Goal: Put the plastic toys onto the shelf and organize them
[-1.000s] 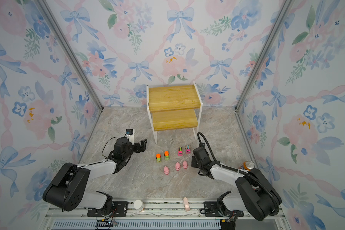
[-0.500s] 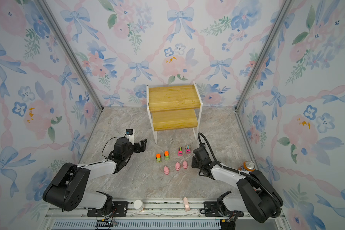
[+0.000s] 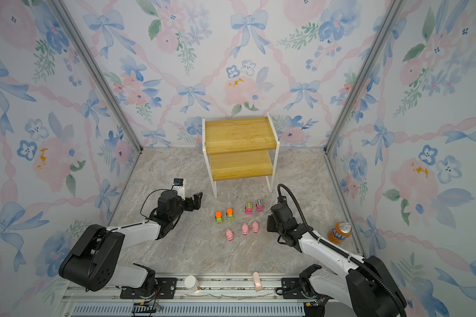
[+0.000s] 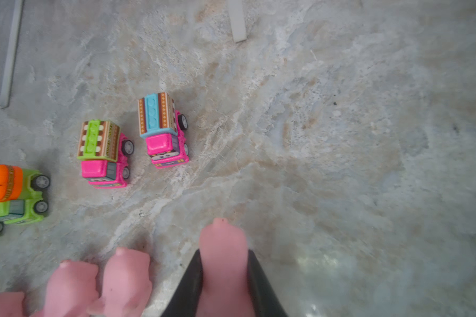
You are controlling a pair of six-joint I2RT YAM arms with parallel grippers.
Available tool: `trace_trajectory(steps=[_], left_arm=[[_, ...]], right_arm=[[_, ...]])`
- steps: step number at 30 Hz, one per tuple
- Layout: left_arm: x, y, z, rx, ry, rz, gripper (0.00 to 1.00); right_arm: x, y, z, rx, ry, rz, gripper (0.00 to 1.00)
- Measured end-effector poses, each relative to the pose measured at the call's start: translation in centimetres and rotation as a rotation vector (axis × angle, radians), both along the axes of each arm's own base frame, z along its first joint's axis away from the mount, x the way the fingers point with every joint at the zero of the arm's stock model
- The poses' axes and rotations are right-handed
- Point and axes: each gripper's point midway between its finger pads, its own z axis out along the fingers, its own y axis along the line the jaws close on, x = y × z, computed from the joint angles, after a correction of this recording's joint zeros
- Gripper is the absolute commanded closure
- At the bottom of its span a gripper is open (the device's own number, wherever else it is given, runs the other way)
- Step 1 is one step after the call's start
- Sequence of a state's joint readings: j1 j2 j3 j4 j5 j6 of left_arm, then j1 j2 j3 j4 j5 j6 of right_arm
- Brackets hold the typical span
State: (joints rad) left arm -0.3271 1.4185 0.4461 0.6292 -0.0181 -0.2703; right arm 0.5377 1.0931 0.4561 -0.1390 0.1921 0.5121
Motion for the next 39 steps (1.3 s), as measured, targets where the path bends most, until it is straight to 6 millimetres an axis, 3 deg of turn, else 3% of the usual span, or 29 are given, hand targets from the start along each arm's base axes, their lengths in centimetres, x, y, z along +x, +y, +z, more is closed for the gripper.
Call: trace_trajectory(steps=[5,12,16,26,39], left_arm=[[0.0,0.0,0.0,0.000,0.000,0.000,0.02],[0.0,0.0,0.0,0.000,0.000,0.000,0.02],[0.0,0.0,0.0,0.000,0.000,0.000,0.02],[0.0,0.0,0.1,0.000,-0.002,0.000,0.02],[-0.1,0.0,0.1,0.003,-0.006,-0.002,0.02]], right_arm=[[1.0,1.1,2.9,0.013,-0.053,0.055,0.73],[3.7,2.7,9.2,0.041,-0.169,0.120,0.73],[5.6,2.7,11.6,0.060,-0.207,0.127,0.74],[8.2,4.4,12.7,0.041,-0.231,0.201,0.74],[9.6,5.2,14.9,0.050,-0.347,0.203,0.74]])
